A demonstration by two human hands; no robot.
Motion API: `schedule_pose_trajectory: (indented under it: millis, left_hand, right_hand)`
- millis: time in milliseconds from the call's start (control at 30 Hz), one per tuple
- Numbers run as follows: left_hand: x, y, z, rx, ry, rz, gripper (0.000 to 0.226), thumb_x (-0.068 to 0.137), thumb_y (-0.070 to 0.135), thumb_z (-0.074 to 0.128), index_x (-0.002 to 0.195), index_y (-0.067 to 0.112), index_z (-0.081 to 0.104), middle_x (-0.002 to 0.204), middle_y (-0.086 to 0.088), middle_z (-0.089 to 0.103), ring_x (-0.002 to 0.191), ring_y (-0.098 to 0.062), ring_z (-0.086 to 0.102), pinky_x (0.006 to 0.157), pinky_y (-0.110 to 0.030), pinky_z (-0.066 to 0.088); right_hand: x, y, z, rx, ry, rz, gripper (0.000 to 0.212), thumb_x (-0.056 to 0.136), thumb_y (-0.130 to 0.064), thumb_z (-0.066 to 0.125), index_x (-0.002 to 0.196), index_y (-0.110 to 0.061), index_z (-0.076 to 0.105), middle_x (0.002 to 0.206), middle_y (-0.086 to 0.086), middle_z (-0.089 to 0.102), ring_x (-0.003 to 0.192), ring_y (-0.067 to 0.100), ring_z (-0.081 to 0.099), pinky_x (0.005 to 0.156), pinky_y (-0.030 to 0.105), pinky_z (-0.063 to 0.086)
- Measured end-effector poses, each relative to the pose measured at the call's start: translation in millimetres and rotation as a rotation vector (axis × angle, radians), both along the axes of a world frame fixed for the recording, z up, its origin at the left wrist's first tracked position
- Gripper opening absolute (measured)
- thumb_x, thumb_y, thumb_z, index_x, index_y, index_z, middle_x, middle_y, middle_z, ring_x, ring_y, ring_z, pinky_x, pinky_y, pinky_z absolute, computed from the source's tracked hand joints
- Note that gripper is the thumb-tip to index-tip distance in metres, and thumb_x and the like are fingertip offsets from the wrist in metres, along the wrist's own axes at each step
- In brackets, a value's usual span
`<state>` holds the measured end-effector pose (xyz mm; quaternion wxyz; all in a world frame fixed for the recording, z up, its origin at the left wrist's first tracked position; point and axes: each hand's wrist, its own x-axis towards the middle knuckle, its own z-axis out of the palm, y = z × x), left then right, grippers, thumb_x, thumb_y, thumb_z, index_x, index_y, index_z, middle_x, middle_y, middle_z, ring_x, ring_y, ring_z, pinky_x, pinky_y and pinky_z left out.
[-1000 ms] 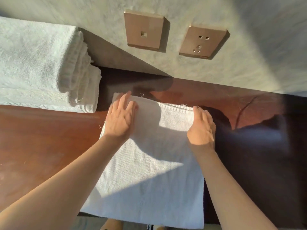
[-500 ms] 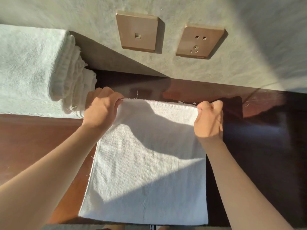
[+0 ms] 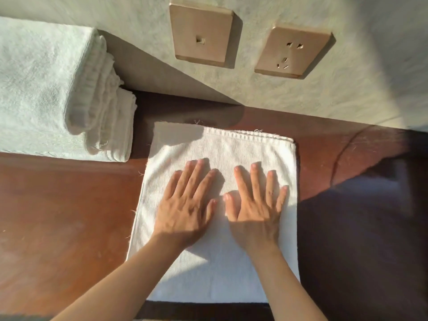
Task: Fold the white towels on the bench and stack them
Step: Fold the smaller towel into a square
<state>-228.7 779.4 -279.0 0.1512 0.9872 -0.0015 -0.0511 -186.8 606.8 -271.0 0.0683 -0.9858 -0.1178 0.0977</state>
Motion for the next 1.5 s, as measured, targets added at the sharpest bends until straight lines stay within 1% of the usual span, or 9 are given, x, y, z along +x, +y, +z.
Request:
schedule_pose_trajectory:
  millis: [133, 267, 400, 567, 767, 1000, 1133, 1267, 1500]
  left_hand:
    - [56.3, -7.6, 7.3, -0.013, 0.039, 0.056, 0.068, 0.103, 0.055, 0.008, 0.162, 0.024, 0.021, 0.170, -0.005, 0.006, 0.157, -0.024, 0.002, 0.127, -0.039, 0.000]
    - [75.4, -9.1, 20.4, 0.015, 0.014, 0.012, 0.064, 0.106, 0.051, 0.009, 0.162, 0.024, 0.019, 0.170, -0.007, -0.001, 0.157, -0.027, -0.002, 0.126, -0.041, 0.006]
    - [35.6, -9.0, 18.8, 0.049, 0.095, -0.012, 0.065, 0.106, 0.052, 0.007, 0.163, 0.022, 0.014, 0.170, -0.006, -0.010, 0.156, -0.027, -0.014, 0.127, -0.045, -0.003]
    - [-32.5, -18.4, 9.1, 0.061, 0.105, 0.017, 0.068, 0.104, 0.056, 0.018, 0.163, 0.025, 0.007, 0.171, -0.001, -0.002, 0.157, -0.024, -0.007, 0.126, -0.050, 0.008]
    - [-31.1, -22.5, 5.7, 0.076, 0.033, 0.094, 0.080, 0.101, 0.054, 0.029, 0.161, 0.003, 0.011, 0.169, -0.013, 0.007, 0.157, -0.026, 0.007, 0.124, -0.049, 0.015]
    - [-29.5, -19.2, 2.4, 0.110, 0.049, 0.054, 0.082, 0.100, 0.057, 0.030, 0.160, 0.002, 0.016, 0.169, -0.013, 0.011, 0.157, -0.028, 0.010, 0.121, -0.049, 0.017]
    - [-27.6, -16.2, 1.5, 0.119, 0.035, 0.053, 0.085, 0.096, 0.056, 0.039, 0.160, 0.004, 0.018, 0.169, -0.012, 0.012, 0.157, -0.026, 0.009, 0.122, -0.048, 0.016]
    - [-27.8, -16.1, 2.4, 0.099, 0.026, 0.056, 0.086, 0.094, 0.056, 0.041, 0.160, 0.005, 0.021, 0.169, -0.011, 0.014, 0.157, -0.025, 0.010, 0.122, -0.048, 0.016]
    - [-27.1, -15.6, 0.9, 0.114, 0.022, 0.070, 0.087, 0.094, 0.057, 0.043, 0.161, 0.007, 0.017, 0.169, -0.009, 0.013, 0.157, -0.024, 0.009, 0.123, -0.047, 0.014]
  right_hand:
    - [68.6, -4.9, -1.9, -0.013, 0.018, -0.039, 0.069, 0.096, -0.059, 0.022, 0.161, -0.039, 0.009, 0.170, -0.002, -0.003, 0.156, 0.028, -0.010, 0.120, 0.064, -0.006]
    - [57.2, -2.0, 4.4, 0.047, -0.063, -0.055, 0.066, 0.101, -0.058, 0.016, 0.162, -0.035, 0.009, 0.170, -0.001, 0.000, 0.157, 0.027, -0.004, 0.122, 0.060, -0.009]
    - [8.7, -13.8, -4.9, -0.050, -0.004, -0.002, 0.064, 0.102, -0.057, 0.009, 0.162, -0.034, 0.000, 0.169, 0.000, -0.012, 0.156, 0.026, -0.014, 0.122, 0.063, -0.002]
    - [-6.6, -10.2, 1.5, 0.047, -0.030, -0.084, 0.062, 0.103, -0.048, 0.024, 0.161, -0.027, 0.018, 0.169, 0.004, 0.004, 0.157, 0.030, -0.002, 0.120, 0.066, 0.005]
    - [40.0, 20.8, 5.4, 0.308, 0.017, 0.199, 0.056, 0.106, -0.051, 0.010, 0.161, -0.039, 0.013, 0.170, -0.005, 0.003, 0.157, 0.024, -0.006, 0.123, 0.060, -0.002]
    - [149.3, 70.3, -4.1, 0.041, 0.067, 0.687, 0.054, 0.102, -0.059, 0.019, 0.155, -0.048, 0.023, 0.169, -0.006, 0.012, 0.157, 0.017, 0.001, 0.124, 0.050, -0.009]
    - [165.4, 84.6, 2.2, 0.017, -0.074, 0.586, 0.057, 0.106, -0.046, 0.024, 0.160, -0.029, 0.022, 0.168, 0.002, 0.021, 0.154, 0.026, 0.017, 0.125, 0.052, 0.006]
    - [120.8, 90.8, 7.5, 0.228, -0.016, 0.990, 0.049, 0.106, -0.034, 0.034, 0.155, -0.033, 0.032, 0.158, -0.001, 0.043, 0.148, 0.024, 0.033, 0.126, 0.043, 0.014]
    - [172.7, 114.6, 1.6, 0.018, 0.000, 0.899, 0.058, 0.108, -0.041, 0.026, 0.162, -0.024, 0.013, 0.170, -0.003, 0.009, 0.157, 0.020, 0.005, 0.127, 0.040, -0.001]
